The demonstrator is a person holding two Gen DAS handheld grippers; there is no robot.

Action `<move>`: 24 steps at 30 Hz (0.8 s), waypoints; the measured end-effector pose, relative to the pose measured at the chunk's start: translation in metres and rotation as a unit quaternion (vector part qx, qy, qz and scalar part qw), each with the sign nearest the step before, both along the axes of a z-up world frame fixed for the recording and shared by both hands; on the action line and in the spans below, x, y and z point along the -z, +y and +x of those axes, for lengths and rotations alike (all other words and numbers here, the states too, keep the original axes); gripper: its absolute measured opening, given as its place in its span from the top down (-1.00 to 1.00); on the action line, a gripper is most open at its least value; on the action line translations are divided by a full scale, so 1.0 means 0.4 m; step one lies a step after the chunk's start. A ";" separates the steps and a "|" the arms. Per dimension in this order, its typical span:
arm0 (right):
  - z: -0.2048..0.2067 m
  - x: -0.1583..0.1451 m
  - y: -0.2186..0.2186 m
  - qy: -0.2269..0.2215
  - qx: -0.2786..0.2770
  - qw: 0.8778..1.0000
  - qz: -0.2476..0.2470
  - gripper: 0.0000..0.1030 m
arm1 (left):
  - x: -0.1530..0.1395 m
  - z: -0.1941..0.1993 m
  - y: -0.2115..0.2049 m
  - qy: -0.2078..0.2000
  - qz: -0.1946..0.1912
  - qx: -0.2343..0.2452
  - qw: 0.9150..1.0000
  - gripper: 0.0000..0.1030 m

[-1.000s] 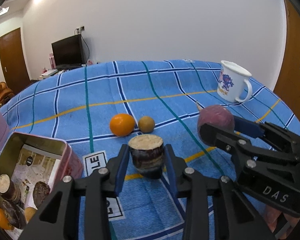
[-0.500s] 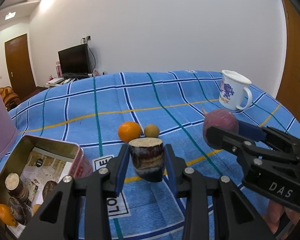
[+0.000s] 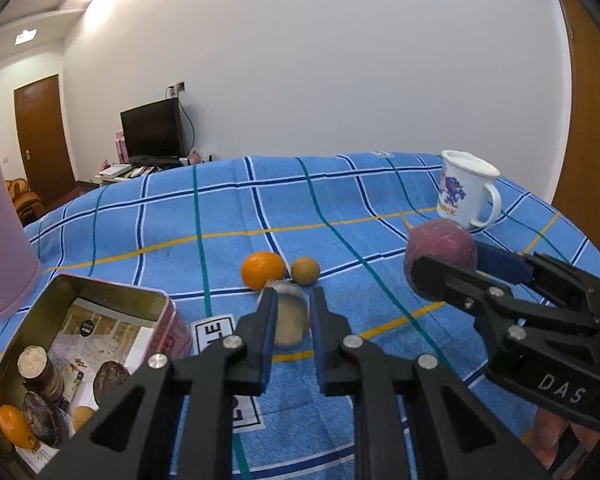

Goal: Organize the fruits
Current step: 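Lift the tuber piece with the left gripper while the right holds the radish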

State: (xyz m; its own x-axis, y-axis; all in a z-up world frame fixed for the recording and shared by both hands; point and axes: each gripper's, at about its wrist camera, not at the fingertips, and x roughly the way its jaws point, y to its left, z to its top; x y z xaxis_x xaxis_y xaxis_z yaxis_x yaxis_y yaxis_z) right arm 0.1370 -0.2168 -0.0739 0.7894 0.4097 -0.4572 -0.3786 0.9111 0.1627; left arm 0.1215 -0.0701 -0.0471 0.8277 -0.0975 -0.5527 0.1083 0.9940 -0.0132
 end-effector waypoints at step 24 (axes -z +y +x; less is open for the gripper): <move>0.027 0.011 -0.042 0.028 0.041 0.999 0.021 -0.06 | 0.060 0.151 -0.001 0.104 -0.042 -0.003 0.994 -0.19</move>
State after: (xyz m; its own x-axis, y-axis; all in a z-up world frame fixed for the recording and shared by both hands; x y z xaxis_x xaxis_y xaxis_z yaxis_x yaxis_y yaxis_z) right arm 0.1478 -0.2335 -0.0781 0.7950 0.3652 -0.4843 -0.2929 0.9303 0.2206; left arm 0.1819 -0.0706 -0.0711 0.6964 -0.1470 -0.7025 0.0892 0.9889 -0.1184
